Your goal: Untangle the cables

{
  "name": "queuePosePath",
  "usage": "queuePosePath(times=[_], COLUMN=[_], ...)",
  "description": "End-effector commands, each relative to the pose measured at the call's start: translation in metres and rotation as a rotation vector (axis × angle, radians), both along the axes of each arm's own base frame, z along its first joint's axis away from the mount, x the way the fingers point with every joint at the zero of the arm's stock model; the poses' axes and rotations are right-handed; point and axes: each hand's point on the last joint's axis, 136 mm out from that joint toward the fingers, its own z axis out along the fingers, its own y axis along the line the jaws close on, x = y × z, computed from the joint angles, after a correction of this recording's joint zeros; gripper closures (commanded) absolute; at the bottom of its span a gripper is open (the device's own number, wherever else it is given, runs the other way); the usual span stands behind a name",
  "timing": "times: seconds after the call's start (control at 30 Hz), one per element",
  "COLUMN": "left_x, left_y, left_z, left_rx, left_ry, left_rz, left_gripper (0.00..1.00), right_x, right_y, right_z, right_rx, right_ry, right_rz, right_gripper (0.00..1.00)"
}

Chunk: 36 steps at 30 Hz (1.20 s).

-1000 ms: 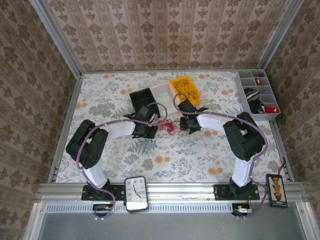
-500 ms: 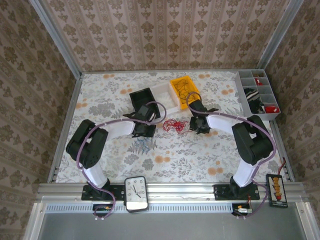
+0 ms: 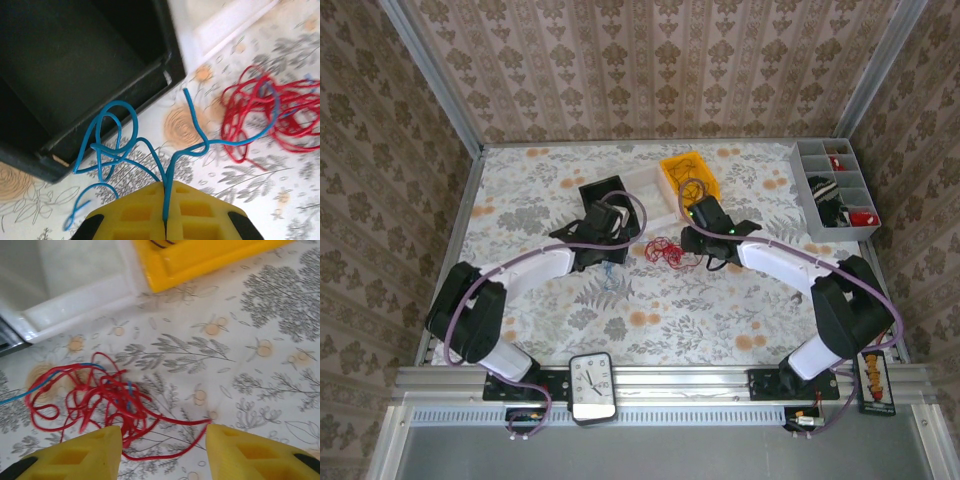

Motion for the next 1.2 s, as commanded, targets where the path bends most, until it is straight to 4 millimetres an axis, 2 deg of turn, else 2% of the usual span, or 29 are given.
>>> queuePosePath(times=[0.0, 0.07, 0.17, 0.23, 0.3, 0.4, 0.53, 0.67, 0.77, 0.87, 1.0, 1.1, 1.17], left_x=[-0.003, -0.004, -0.006, -0.009, -0.011, -0.011, -0.001, 0.009, 0.007, 0.003, 0.0, 0.003, 0.008], left_y=[-0.007, -0.008, -0.012, -0.013, -0.013, -0.005, 0.023, 0.067, 0.081, 0.078, 0.077, 0.091, 0.121], left_z=[0.006, 0.008, 0.015, 0.022, 0.03, 0.04, 0.057, 0.07, 0.074, 0.073, 0.07, 0.068, 0.064], left_rx=[-0.047, -0.068, -0.188, -0.278, -0.322, -0.334, -0.37, -0.405, -0.422, -0.432, -0.427, -0.4, -0.33], left_ry=[0.003, 0.016, 0.046, 0.059, 0.047, 0.012, -0.045, -0.109, -0.127, -0.112, -0.096, -0.121, -0.149], left_rz=[-0.048, -0.05, -0.053, -0.062, -0.07, -0.063, 0.042, 0.201, 0.232, 0.21, 0.198, 0.265, 0.397], left_gripper=[1.0, 1.0, 1.0, 1.0, 1.0, 1.0, 1.0, 1.0, 1.0, 1.0, 1.0, 1.0, 1.0], right_x=[0.008, 0.005, 0.002, 0.002, 0.004, 0.011, 0.01, -0.001, -0.013, -0.02, -0.019, -0.017, -0.018], right_y=[0.03, 0.052, 0.068, 0.073, 0.069, 0.052, 0.027, -0.005, -0.029, -0.046, -0.065, -0.079, -0.089], right_z=[0.006, 0.008, 0.01, 0.006, -0.007, -0.033, -0.062, -0.075, -0.081, -0.078, -0.06, -0.049, -0.051], right_rx=[0.033, 0.106, 0.175, 0.177, 0.129, 0.038, -0.029, -0.057, -0.047, -0.024, -0.028, -0.056, -0.051], right_ry=[-0.02, -0.019, -0.014, 0.001, 0.038, 0.089, 0.189, 0.249, 0.293, 0.292, 0.229, 0.195, 0.212], right_rz=[0.119, 0.205, 0.265, 0.283, 0.26, 0.156, 0.006, -0.123, -0.212, -0.286, -0.364, -0.404, -0.445], right_gripper=[0.5, 0.49, 0.48, 0.48, 0.48, 0.49, 0.5, 0.52, 0.52, 0.52, 0.51, 0.49, 0.49])
